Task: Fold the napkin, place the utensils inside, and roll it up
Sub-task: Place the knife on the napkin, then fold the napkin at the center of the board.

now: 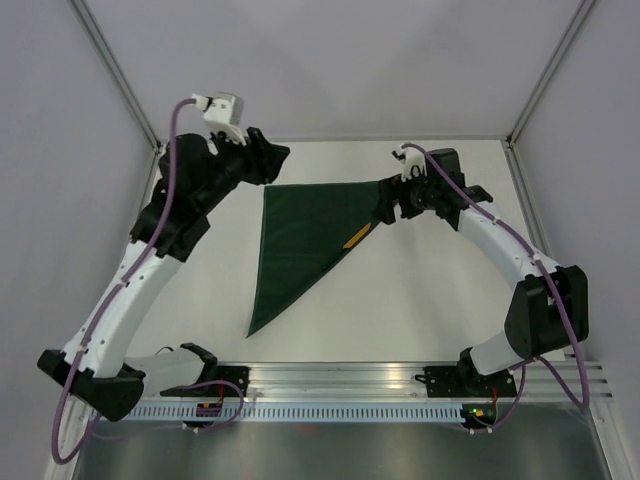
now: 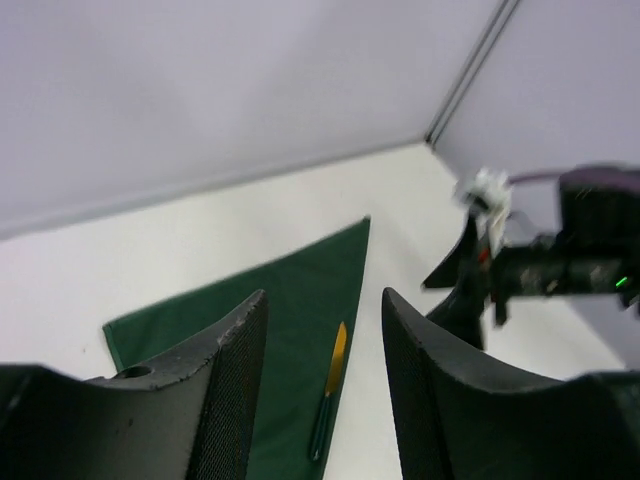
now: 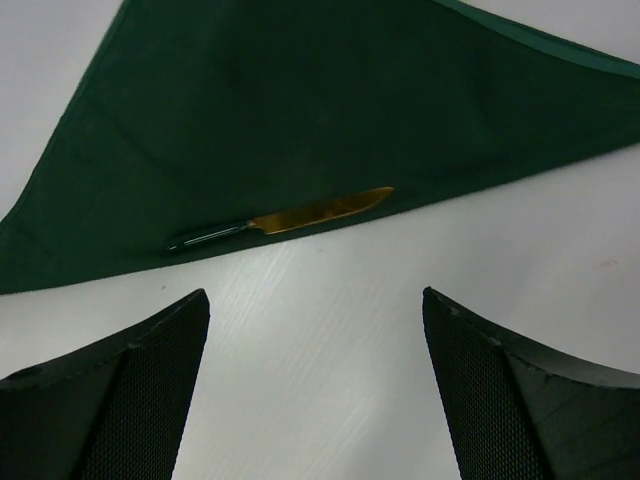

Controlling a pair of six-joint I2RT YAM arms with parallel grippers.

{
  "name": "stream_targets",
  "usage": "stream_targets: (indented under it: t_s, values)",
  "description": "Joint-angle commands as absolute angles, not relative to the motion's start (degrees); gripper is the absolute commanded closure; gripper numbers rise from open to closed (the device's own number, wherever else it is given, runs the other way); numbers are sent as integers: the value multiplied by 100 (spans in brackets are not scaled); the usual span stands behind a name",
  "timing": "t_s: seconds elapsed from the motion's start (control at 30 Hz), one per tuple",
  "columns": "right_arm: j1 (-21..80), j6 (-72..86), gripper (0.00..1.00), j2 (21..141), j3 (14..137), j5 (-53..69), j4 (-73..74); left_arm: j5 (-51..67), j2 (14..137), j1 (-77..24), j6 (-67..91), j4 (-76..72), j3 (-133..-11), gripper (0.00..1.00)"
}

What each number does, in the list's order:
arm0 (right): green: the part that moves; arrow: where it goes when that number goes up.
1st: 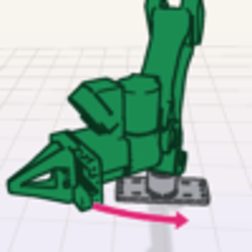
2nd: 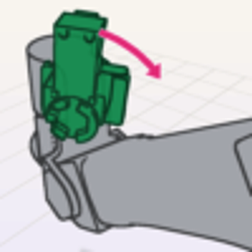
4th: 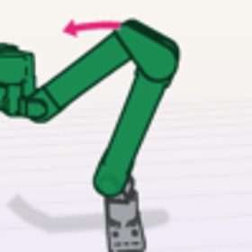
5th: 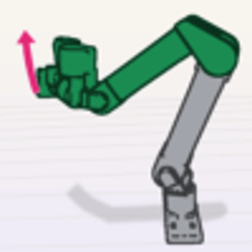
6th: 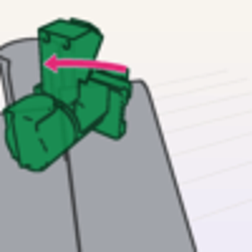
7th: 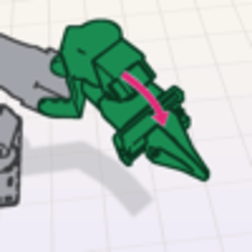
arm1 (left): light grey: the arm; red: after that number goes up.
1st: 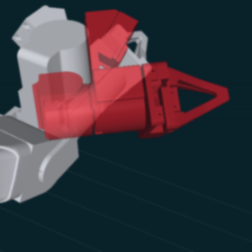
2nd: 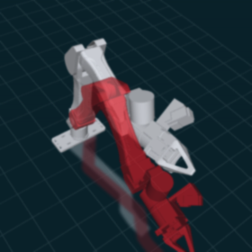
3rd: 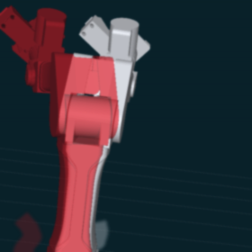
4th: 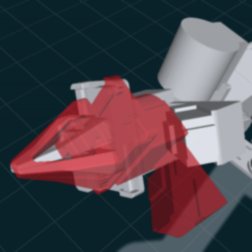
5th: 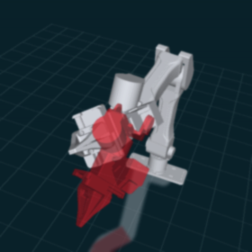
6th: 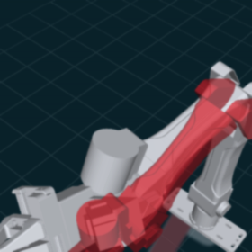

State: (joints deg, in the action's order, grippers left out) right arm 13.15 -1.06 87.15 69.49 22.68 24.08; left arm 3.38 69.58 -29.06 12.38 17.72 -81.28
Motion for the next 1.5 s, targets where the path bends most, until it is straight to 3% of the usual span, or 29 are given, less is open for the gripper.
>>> stream_targets:
  t_s: [0.0,0.17,0.53,0.93,1.47]
  values:
    - [2177,-245,8,8464,6759,1882,1830,369,6444,-2769,1784,2293,-8716,45]
    - [4090,-562,8,8622,6767,1205,1451,27,5977,-2769,1644,2838,-9412,35]
    - [7029,-879,16,10203,7602,212,1187,-685,5274,-2769,1371,3559,-9642,32]
    - [8094,-1265,31,11135,8165,-659,1047,-712,5177,-2769,1239,3832,-9615,33]
    - [8121,-1389,38,11935,8516,-1362,914,-598,5150,-2769,1222,4034,-9615,33]
